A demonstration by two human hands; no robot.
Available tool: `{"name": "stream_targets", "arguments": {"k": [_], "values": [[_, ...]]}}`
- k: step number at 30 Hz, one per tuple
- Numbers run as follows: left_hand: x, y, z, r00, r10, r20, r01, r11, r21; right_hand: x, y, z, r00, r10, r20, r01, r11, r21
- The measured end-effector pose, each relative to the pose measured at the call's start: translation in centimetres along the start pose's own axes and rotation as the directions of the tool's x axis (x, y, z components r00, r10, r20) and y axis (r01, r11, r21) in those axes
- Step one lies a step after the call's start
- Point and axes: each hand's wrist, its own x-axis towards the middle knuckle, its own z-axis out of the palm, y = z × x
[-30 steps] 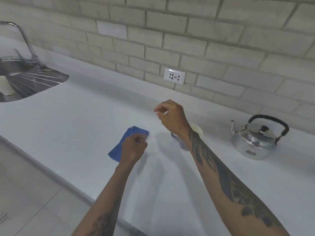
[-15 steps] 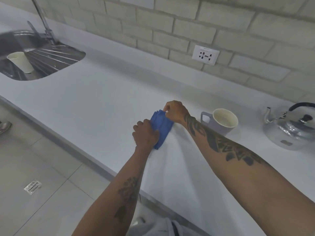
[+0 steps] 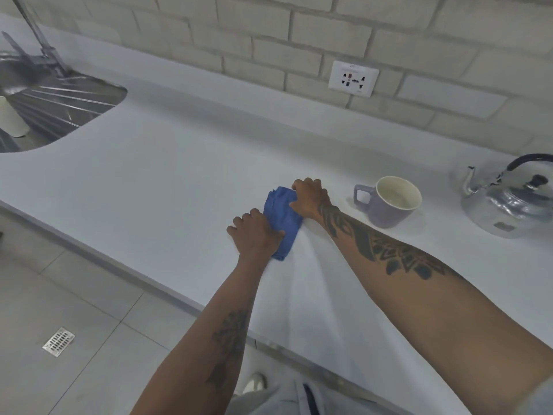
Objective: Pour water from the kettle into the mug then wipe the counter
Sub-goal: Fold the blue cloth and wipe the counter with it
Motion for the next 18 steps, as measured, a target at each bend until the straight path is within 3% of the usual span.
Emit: {"name": "stream_targets", "arguments": {"k": [6,10,15,18], "values": [[0.8,-0.1,-0.4,0.994,0.002,0.114,0.004,0.998,-0.059,0.3,0.2,0.2,0.998,0.062,0.001,-0.062,0.992,0.107],[0.6,0.0,-0.9,0.983,0.044,0.181,0.001,0.970,-0.243,-0.3,0.5,-0.8,0.999,0.037,0.034,-0.044,0.979,0.200],[0.0,0.2,-1.6,0.968,0.100,0.232,0.036,0.855,-0.518,-2.4,1.4,-3.2,0.997,0.068,-0.019,-0.056,0.921,0.385],[-0.9,0.9,-2.2,0.947,0.174,0.271,0.047,0.758,-0.650,-4.9,2.9,-5.3,0.989,0.097,-0.114,-0.014,0.818,0.575]]}}
